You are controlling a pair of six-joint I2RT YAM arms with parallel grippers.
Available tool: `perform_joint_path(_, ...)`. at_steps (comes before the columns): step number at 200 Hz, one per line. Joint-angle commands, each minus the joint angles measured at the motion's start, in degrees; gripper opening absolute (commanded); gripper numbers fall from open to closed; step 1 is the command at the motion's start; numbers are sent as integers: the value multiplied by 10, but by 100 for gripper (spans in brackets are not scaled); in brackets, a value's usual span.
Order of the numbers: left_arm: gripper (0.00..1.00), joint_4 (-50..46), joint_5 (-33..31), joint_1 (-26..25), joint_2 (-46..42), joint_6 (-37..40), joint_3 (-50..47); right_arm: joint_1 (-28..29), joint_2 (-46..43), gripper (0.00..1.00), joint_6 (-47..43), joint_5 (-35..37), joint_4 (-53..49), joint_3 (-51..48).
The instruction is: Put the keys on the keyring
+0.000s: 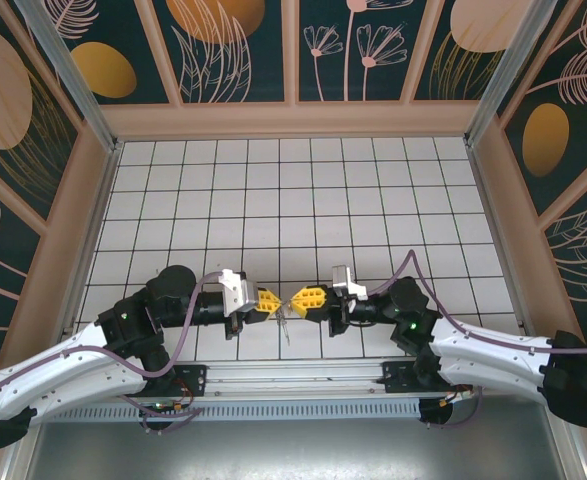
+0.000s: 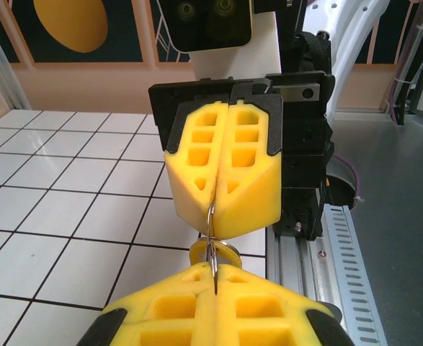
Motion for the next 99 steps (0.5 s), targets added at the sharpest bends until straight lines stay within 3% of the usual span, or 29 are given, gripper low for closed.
perform_joint_path(1,0,26,14,1,-3,10,9,-2,14,0,7,-19,15,8)
perform_joint_path(99,0,28,17,1,2,15,7,-9,31,0,8,-42,6,23)
